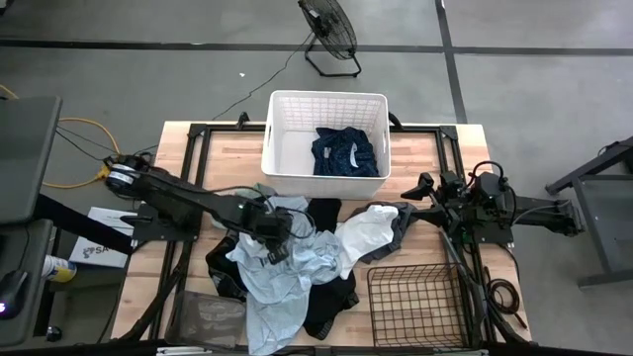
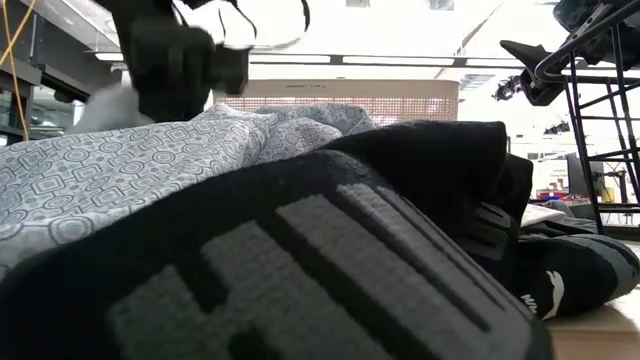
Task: Pick & Place Cloths
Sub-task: Put the white polo shirt into the white laundry bin
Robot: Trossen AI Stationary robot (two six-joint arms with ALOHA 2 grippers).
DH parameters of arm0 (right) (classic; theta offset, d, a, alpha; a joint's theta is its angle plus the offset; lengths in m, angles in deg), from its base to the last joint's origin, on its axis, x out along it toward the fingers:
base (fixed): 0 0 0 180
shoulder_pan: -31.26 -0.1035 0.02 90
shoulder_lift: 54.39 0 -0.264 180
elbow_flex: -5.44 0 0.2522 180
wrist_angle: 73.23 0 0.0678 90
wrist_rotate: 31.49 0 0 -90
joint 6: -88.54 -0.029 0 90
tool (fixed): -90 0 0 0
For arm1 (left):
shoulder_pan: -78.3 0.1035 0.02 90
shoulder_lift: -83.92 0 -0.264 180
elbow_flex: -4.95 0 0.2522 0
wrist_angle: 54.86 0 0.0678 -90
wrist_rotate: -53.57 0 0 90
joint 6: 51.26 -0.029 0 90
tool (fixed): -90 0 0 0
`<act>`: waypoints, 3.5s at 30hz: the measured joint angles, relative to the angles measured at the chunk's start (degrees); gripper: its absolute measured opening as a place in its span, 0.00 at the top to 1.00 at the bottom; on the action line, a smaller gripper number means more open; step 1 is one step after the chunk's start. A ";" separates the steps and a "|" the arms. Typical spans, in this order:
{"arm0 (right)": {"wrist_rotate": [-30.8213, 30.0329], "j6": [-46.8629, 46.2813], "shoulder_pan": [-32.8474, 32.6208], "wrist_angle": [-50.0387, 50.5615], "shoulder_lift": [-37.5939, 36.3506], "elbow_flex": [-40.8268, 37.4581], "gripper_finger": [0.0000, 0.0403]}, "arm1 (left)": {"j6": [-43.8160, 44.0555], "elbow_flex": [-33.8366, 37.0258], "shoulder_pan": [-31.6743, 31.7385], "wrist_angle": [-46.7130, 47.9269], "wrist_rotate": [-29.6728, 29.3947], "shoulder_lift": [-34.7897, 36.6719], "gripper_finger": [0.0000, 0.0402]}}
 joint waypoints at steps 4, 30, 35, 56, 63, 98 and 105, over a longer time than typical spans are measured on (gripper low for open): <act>-0.01 -0.01 0.00 -0.02 0.00 0.00 0.20 | -2.47 -3.02 0.00 1.45 1.10 5.96 0.96; 0.00 0.01 0.00 0.42 0.28 0.00 0.20 | -32.68 -53.65 0.04 9.56 -6.50 12.65 0.96; 0.00 0.01 0.00 0.42 0.29 0.00 0.20 | -45.76 -60.65 0.05 2.72 -11.61 10.92 0.96; 0.00 0.00 0.00 2.70 0.31 0.00 0.20 | -76.04 -65.16 19.36 -37.62 -10.89 -1.16 0.96; -0.04 0.01 0.00 2.80 0.31 0.00 0.20 | -69.55 -65.05 28.71 -42.56 -4.50 -5.78 0.96; -0.02 -0.01 0.00 2.78 0.31 0.00 0.20 | -26.87 -65.08 36.41 5.70 -10.60 -14.49 0.96; 0.00 -0.01 0.00 2.78 0.31 0.00 0.20 | -23.15 -65.10 36.39 10.24 -7.08 -18.79 0.96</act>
